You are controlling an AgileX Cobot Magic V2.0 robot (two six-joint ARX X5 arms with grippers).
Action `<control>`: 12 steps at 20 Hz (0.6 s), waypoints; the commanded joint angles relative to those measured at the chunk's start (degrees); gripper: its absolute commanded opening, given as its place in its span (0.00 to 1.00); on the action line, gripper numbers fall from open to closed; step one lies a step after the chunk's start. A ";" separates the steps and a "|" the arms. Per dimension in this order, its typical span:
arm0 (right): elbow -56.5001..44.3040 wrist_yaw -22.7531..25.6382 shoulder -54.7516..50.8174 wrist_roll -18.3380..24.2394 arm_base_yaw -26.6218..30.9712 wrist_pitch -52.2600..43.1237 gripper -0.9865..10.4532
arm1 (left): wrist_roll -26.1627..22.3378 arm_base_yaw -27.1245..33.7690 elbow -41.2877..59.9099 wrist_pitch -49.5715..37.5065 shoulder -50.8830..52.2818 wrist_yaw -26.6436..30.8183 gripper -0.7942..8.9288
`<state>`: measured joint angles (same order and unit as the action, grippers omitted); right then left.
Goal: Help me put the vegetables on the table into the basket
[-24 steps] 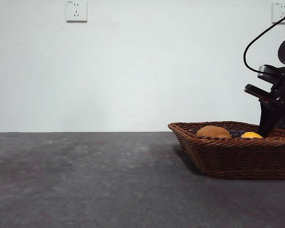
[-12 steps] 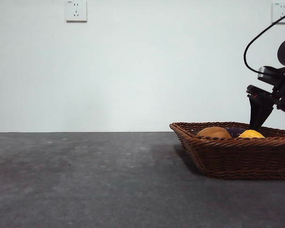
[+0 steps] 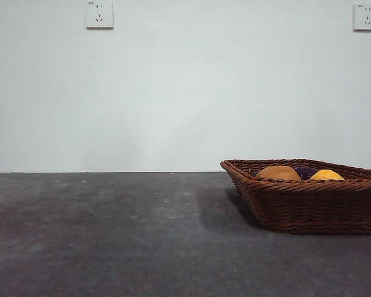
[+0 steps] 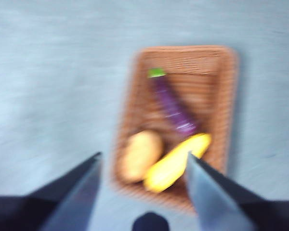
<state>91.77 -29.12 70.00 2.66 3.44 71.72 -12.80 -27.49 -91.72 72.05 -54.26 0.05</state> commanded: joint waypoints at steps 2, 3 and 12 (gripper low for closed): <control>0.85 -2.19 -7.37 0.83 -0.11 4.66 0.16 | 0.35 0.17 0.13 -0.81 0.13 -0.07 0.07; 0.85 -2.19 -9.51 1.16 -0.11 5.64 0.13 | 0.37 0.17 0.13 -0.83 0.07 -0.07 0.07; 0.85 -2.40 -18.32 1.90 -0.11 7.08 0.08 | 0.35 0.20 0.13 -0.85 -1.86 -0.04 0.07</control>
<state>92.58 -31.42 51.66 4.14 3.42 77.49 -12.80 -27.49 -91.72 71.72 -56.18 0.05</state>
